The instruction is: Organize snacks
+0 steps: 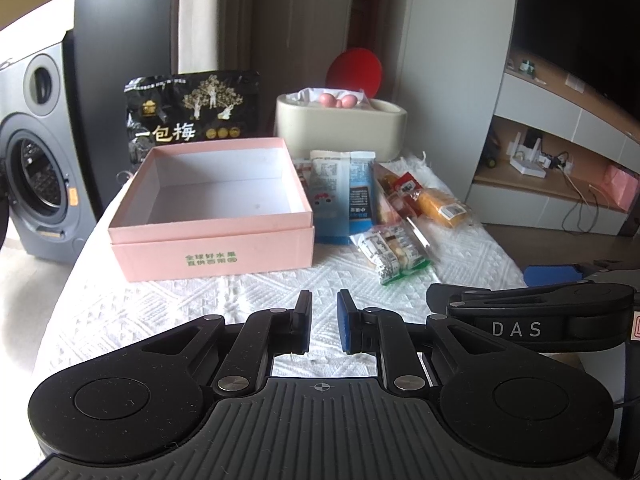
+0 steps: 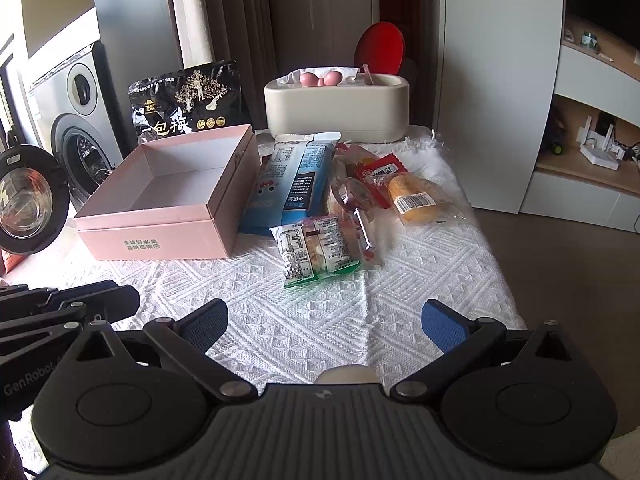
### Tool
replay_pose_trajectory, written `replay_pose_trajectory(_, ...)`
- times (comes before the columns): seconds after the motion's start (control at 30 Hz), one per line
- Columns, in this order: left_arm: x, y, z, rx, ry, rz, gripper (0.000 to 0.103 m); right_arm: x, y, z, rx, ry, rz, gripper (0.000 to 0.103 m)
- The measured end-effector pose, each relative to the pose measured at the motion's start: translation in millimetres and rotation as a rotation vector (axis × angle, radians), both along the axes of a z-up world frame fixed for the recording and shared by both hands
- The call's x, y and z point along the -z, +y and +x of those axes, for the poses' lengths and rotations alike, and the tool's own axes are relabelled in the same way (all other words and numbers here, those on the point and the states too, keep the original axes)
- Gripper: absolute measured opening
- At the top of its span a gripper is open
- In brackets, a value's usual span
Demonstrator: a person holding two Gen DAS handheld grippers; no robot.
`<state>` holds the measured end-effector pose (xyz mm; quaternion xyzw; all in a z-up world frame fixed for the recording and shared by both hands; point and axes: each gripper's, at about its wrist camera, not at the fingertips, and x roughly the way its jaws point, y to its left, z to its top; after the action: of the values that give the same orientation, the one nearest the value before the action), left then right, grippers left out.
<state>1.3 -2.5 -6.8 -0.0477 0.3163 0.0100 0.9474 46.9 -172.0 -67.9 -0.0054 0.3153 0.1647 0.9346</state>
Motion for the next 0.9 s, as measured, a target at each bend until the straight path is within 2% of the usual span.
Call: replay_pose_trajectory(0.9,4.9,-2.2,-1.0,-0.002,0.016,-0.003,0.018,2.6,0.1,0.5,0.002,0.009,-0.004,0.103)
